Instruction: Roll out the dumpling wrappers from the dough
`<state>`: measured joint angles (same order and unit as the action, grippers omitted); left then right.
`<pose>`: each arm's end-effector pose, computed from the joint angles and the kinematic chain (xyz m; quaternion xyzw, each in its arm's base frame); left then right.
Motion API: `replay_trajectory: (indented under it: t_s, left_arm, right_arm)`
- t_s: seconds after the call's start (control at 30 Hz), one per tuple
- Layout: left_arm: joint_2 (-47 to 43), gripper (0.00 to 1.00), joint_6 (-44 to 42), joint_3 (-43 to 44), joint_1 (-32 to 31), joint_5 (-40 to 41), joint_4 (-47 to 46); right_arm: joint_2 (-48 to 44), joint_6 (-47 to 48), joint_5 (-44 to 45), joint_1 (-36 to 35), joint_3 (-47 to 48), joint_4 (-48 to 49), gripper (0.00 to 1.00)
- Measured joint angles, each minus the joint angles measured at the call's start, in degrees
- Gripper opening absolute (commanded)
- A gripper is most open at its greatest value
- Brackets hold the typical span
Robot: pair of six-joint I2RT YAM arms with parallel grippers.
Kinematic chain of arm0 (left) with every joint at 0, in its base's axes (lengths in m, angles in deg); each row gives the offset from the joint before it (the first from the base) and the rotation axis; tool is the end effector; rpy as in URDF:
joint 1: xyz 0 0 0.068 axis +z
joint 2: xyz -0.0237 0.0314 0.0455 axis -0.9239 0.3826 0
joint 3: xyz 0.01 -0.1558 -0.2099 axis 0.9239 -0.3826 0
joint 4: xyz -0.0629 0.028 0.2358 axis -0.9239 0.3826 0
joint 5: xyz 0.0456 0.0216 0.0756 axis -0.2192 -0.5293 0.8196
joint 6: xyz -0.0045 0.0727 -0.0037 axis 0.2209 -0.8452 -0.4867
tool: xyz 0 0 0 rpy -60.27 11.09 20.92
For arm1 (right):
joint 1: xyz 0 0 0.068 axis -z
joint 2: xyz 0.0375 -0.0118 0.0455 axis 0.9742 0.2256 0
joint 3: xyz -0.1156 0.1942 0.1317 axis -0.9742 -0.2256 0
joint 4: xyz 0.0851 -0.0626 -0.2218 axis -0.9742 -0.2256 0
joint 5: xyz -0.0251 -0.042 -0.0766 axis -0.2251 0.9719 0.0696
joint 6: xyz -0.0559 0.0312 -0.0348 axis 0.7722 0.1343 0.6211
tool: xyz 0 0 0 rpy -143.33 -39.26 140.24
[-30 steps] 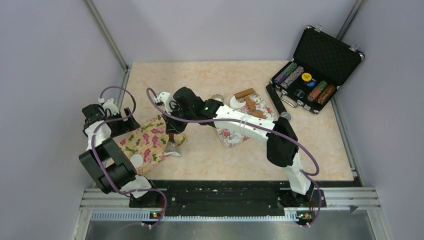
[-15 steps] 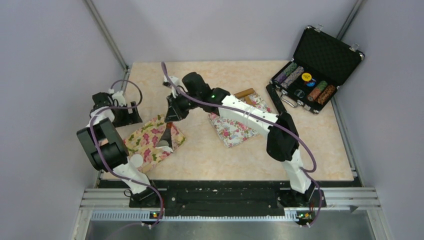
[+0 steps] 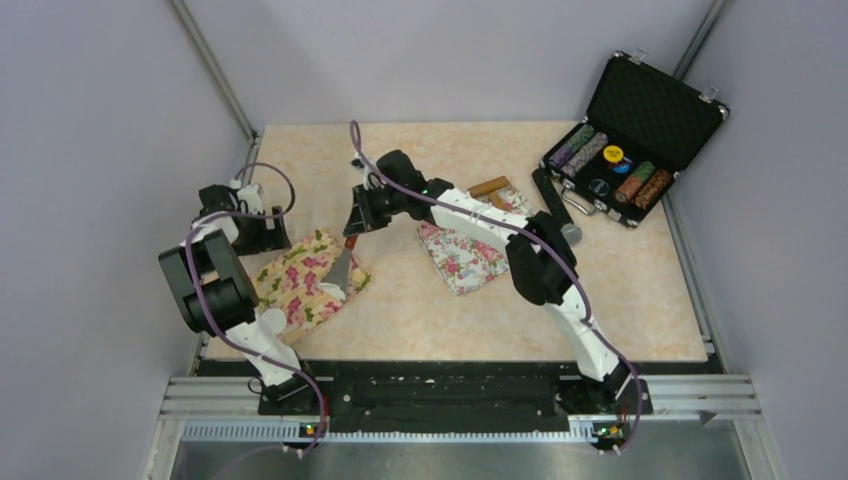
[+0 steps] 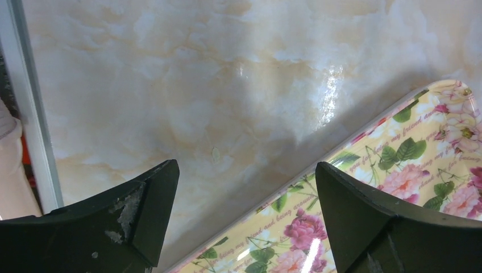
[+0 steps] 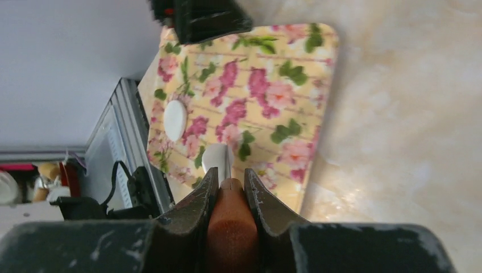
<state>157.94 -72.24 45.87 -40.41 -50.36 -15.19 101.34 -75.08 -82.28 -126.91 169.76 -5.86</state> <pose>0.3210 0.1426 0.1544 -0.0604 0.9564 -0.0593 0.2796 0.3204 0.4292 0.2260 -0.2992 0.7966 0.4732 0.2280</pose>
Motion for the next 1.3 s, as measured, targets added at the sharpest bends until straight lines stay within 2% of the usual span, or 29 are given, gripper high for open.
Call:
replay_trajectory:
  t_s: [0.37, 0.67, 0.9, 1.07, 1.23, 1.3]
  left_arm:
    - [-1.8, 0.94, -0.2, -3.2, -2.6, 0.2, -0.4]
    - [-3.9, 0.94, 0.1, -5.4, -3.4, -0.1, -0.6]
    - [-7.1, 0.96, 0.6, -6.1, -3.6, -1.4, -0.4]
    - [-10.0, 0.99, 1.4, -6.1, -4.0, -3.7, 0.1]
    - [-16.0, 0.99, 1.8, -6.1, -5.2, -6.8, 1.0]
    - [-19.1, 0.99, 1.8, -6.2, -5.4, -8.0, 1.5]
  right_arm:
    - [1.7, -2.6, 2.2, 8.7, 0.0, 1.3, 0.0]
    - [1.5, 0.7, 2.8, 8.9, 1.2, 0.6, 0.0]
    - [-0.6, 9.1, 2.9, 7.6, 4.2, -4.7, 0.0]
    - [-9.4, 18.3, 3.9, 6.3, 0.5, -8.3, 0.0]
    - [-27.4, 32.7, 8.6, 5.7, -13.7, -10.5, 0.0]
    - [-36.7, 39.3, 13.8, 5.6, -23.4, -9.4, 0.0]
